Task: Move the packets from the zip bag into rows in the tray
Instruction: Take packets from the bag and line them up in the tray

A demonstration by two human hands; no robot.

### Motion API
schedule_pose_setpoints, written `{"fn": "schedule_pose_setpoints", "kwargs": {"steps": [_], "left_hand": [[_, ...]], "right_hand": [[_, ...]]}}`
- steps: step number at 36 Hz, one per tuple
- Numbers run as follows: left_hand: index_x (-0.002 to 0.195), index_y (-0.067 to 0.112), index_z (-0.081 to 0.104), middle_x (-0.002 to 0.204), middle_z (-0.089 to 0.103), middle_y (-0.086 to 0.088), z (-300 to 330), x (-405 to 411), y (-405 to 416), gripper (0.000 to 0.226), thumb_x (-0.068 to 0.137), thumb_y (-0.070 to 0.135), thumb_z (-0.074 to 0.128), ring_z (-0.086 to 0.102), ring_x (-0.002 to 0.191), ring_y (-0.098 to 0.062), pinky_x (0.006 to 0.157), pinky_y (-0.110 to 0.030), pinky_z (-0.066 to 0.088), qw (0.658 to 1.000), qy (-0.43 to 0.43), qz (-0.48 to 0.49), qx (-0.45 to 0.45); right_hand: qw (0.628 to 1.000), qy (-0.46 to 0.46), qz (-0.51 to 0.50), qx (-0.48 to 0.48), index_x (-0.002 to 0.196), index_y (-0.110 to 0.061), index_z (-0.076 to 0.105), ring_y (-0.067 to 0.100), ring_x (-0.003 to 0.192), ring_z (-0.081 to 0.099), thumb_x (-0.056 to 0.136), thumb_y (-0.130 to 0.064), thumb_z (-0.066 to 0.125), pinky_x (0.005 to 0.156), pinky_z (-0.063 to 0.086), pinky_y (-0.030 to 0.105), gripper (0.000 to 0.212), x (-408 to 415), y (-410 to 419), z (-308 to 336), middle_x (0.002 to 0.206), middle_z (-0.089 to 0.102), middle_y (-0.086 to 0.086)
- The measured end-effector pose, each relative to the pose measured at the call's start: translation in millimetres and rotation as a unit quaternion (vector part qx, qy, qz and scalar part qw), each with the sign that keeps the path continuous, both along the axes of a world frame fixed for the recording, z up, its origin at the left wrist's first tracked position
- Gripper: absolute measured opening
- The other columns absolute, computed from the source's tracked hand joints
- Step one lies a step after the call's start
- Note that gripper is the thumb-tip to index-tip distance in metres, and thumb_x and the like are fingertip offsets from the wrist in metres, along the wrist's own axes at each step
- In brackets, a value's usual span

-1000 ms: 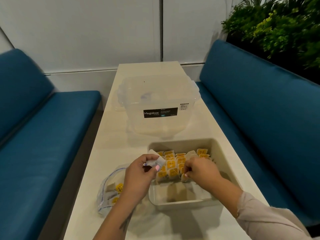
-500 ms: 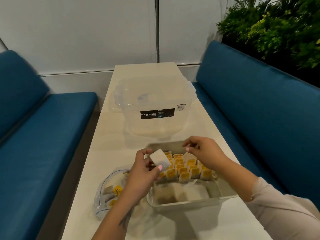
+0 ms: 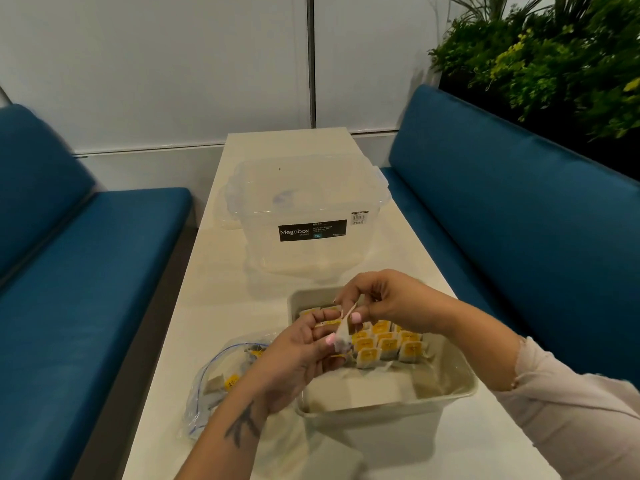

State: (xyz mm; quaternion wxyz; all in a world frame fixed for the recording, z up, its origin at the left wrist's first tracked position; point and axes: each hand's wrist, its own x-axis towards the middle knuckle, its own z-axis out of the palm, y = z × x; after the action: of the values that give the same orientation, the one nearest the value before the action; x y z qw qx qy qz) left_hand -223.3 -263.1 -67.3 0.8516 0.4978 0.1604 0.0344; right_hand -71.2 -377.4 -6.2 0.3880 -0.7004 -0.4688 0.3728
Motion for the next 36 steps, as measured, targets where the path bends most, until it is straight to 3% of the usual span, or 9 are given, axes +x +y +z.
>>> {"fn": "schedule_pose_setpoints", "kwargs": {"steps": [3, 7, 10, 13, 19, 25, 30, 33, 36], "left_hand": [[0.111, 0.009, 0.057, 0.1, 0.067, -0.006, -2, 1, -2, 0.024, 0.093, -0.001, 0.046, 0.066, 0.081, -0.014, 0.066, -0.026, 0.055, 0.996, 0.023, 0.057, 0.057], [0.103, 0.012, 0.063, 0.1, 0.065, -0.005, 1, 2, -3, 0.041, 0.089, -0.014, 0.034, 0.064, 0.087, -0.013, 0.074, -0.032, 0.056, 0.988, 0.051, 0.089, 0.112], [0.105, 0.017, 0.062, 0.096, 0.067, 0.0, -1, 2, -4, 0.038, 0.079, -0.007, 0.049, 0.066, 0.092, -0.018, 0.087, -0.046, 0.054, 0.981, 0.052, 0.097, 0.157], [0.104, 0.022, 0.065, 0.094, 0.071, 0.001, -5, 3, -5, 0.036, 0.068, 0.018, 0.07, 0.068, 0.093, -0.024, 0.083, -0.049, 0.056, 0.969, 0.06, 0.109, 0.215], [0.094, 0.007, 0.067, 0.088, 0.071, -0.013, -6, 7, -8, 0.009, 0.086, 0.011, 0.066, 0.069, 0.079, -0.017, 0.072, -0.036, 0.058, 0.962, 0.066, 0.152, 0.219], [0.088, 0.009, 0.067, 0.081, 0.071, -0.009, -9, 9, -12, 0.005, 0.084, 0.009, 0.068, 0.067, 0.074, -0.015, 0.06, -0.023, 0.053, 0.957, 0.059, 0.152, 0.241], [0.087, 0.03, 0.065, 0.085, 0.07, 0.012, -14, 11, -11, 0.028, 0.075, 0.007, 0.076, 0.065, 0.079, -0.004, 0.069, -0.022, 0.054, 0.91, 0.057, 0.171, 0.373], [0.088, 0.039, 0.061, 0.094, 0.068, 0.019, -15, 9, -9, 0.037, 0.075, 0.007, 0.075, 0.061, 0.093, 0.006, 0.082, -0.013, 0.047, 0.87, 0.06, 0.188, 0.453], [0.089, 0.043, 0.059, 0.1, 0.064, 0.023, -16, 8, -8, 0.042, 0.077, 0.005, 0.072, 0.055, 0.099, 0.01, 0.078, 0.003, 0.036, 0.851, 0.067, 0.19, 0.486]], "right_hand": [[0.998, -0.052, -0.023, -0.023, 0.079, -0.023, 0.067, 0.008, 0.062, 0.053, 0.085, -0.011, 0.069, 0.058, 0.048, 0.019, 0.014, 4, 2, -1, 0.078, 0.066, -0.005], [0.994, -0.086, -0.057, -0.033, 0.081, -0.024, 0.067, 0.009, 0.056, 0.05, 0.085, -0.014, 0.069, 0.053, 0.046, 0.018, 0.011, 7, 4, -3, 0.071, 0.062, -0.01], [0.992, -0.103, -0.062, -0.044, 0.085, -0.025, 0.069, 0.007, 0.059, 0.051, 0.085, -0.017, 0.07, 0.054, 0.046, 0.018, 0.008, 5, 6, -3, 0.074, 0.063, -0.009], [0.988, -0.132, -0.06, -0.055, 0.084, -0.03, 0.069, 0.005, 0.068, 0.055, 0.084, -0.021, 0.071, 0.064, 0.047, 0.019, 0.01, 3, 6, -4, 0.08, 0.066, -0.01], [0.991, -0.1, -0.077, -0.046, 0.09, -0.029, 0.07, 0.003, 0.06, 0.053, 0.081, -0.02, 0.074, 0.054, 0.043, 0.013, 0.013, 3, 5, -2, 0.078, 0.064, -0.007], [0.985, -0.118, -0.103, -0.066, 0.075, -0.03, 0.064, 0.013, 0.054, 0.052, 0.081, -0.018, 0.074, 0.06, 0.053, 0.035, 0.017, 9, -3, 1, 0.071, 0.065, -0.007], [0.977, -0.157, -0.111, -0.093, 0.075, -0.028, 0.065, 0.001, 0.06, 0.054, 0.081, -0.019, 0.075, 0.054, 0.04, 0.01, 0.014, 12, -19, 4, 0.07, 0.062, -0.013], [0.968, -0.183, -0.113, -0.128, 0.075, -0.027, 0.067, -0.001, 0.064, 0.056, 0.08, -0.021, 0.075, 0.056, 0.039, 0.009, 0.011, 15, -30, 2, 0.073, 0.065, -0.013], [0.958, -0.207, -0.112, -0.163, 0.079, -0.025, 0.072, 0.001, 0.071, 0.058, 0.078, -0.022, 0.077, 0.059, 0.039, 0.012, 0.006, 18, -39, -6, 0.082, 0.069, -0.009]]}}
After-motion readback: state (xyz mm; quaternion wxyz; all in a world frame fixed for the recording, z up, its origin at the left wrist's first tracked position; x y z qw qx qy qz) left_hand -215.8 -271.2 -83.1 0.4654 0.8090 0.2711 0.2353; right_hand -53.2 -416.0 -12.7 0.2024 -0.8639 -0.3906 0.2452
